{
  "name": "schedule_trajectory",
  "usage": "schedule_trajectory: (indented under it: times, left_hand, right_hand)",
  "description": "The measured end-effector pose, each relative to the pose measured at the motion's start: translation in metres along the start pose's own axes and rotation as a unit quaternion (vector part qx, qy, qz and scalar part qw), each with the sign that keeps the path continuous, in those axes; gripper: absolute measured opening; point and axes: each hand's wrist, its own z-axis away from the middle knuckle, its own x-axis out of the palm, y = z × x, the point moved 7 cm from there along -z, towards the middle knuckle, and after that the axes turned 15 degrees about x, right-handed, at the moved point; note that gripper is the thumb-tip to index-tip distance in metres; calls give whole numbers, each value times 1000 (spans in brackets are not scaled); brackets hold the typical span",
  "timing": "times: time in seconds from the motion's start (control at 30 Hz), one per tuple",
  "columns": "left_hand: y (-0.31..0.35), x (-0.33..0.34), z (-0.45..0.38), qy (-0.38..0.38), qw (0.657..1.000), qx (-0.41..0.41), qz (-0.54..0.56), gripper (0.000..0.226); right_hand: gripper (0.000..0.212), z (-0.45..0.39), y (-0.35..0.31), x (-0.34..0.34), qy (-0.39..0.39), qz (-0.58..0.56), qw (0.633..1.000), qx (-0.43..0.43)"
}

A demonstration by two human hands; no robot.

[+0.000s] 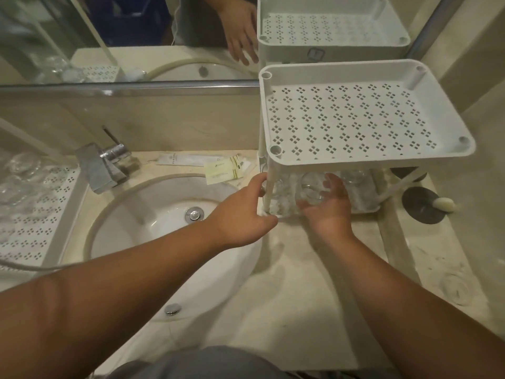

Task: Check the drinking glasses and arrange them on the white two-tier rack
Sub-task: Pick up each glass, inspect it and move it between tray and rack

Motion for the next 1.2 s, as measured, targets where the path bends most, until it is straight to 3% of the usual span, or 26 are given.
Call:
schedule_trajectory:
  times: [0.2,0.67,1.2]
  left_hand:
    - [-3,1,2,-9,1000,-12,24,80]
    - [-3,2,4,-15,997,-21,66,81]
    - [-6,5,3,-17,996,-20,89,83]
  right_hand:
    - [80,-11,10,10,-19,8,999,28]
    - [85,-13,21,24,-32,7,998,47]
    - [79,-30,-2,24,-30,89,994,61]
